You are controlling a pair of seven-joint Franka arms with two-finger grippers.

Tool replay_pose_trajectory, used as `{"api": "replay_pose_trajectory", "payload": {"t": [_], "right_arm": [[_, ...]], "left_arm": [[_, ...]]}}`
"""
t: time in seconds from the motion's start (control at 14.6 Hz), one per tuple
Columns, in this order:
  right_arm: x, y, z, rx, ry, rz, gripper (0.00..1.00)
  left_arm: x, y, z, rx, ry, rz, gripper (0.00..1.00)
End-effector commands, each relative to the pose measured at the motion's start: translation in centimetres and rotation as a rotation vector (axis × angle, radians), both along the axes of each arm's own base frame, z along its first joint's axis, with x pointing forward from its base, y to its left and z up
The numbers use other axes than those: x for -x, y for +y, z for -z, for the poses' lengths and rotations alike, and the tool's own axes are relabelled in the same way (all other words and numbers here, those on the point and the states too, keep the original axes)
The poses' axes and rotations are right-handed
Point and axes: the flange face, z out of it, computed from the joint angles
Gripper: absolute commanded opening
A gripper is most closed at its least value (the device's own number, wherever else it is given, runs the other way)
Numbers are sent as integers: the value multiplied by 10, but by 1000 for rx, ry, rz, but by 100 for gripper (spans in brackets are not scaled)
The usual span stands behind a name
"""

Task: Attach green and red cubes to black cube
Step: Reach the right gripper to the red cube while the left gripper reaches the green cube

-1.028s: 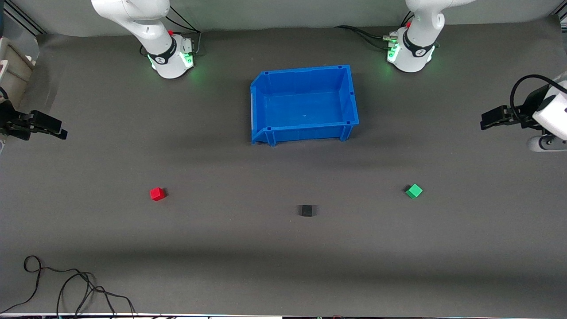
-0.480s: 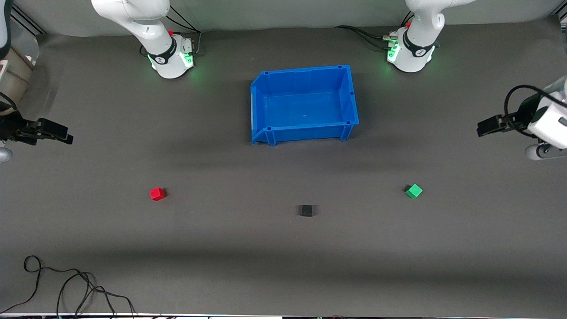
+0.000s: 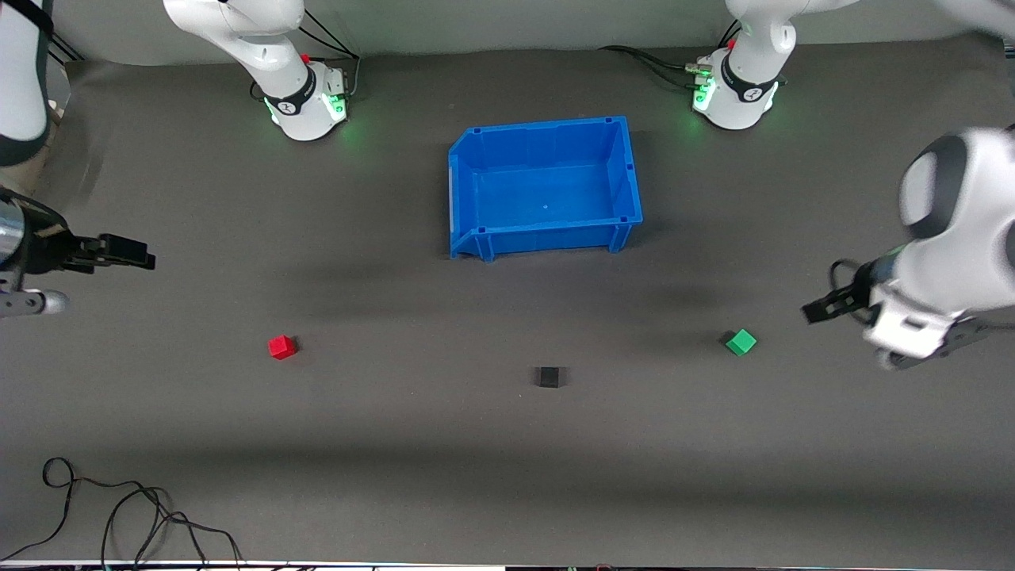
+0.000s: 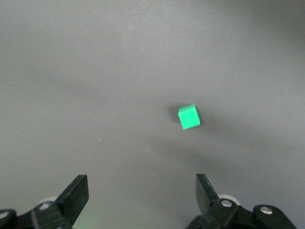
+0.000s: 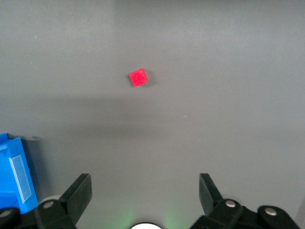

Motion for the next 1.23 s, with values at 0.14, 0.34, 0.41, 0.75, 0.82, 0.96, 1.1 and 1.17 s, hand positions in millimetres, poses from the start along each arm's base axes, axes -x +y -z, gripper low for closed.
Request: {"api": "replay_pose_trajectory", "payload": {"t": [0.14, 0.34, 0.41, 0.75, 0.82, 0.96, 1.1, 1.17], "right_arm": [[-29, 15, 60, -24, -6, -99, 100], [-38, 15, 104, -29, -10, -131, 100], [-41, 15, 117, -34, -18, -162, 100], [-51, 46, 192, -33, -66, -251, 100], [-53, 54, 203, -33, -63, -263, 100], [-58, 66, 230, -32, -66, -282, 100], [-56, 66, 260, -28, -73, -285, 100], [-52, 66, 275, -28, -73, -288, 100]], "left_arm": [[0, -2, 71, 49, -68, -166, 100], [19, -19, 123, 46, -87, -242, 100], [28, -29, 139, 50, -97, -240, 99], [36, -14, 184, 64, -123, -296, 94], [35, -11, 192, 67, -119, -301, 92], [34, -12, 207, 74, -120, -301, 85], [23, -14, 207, 80, -130, -308, 85], [17, -13, 209, 82, -131, -319, 85]]}}
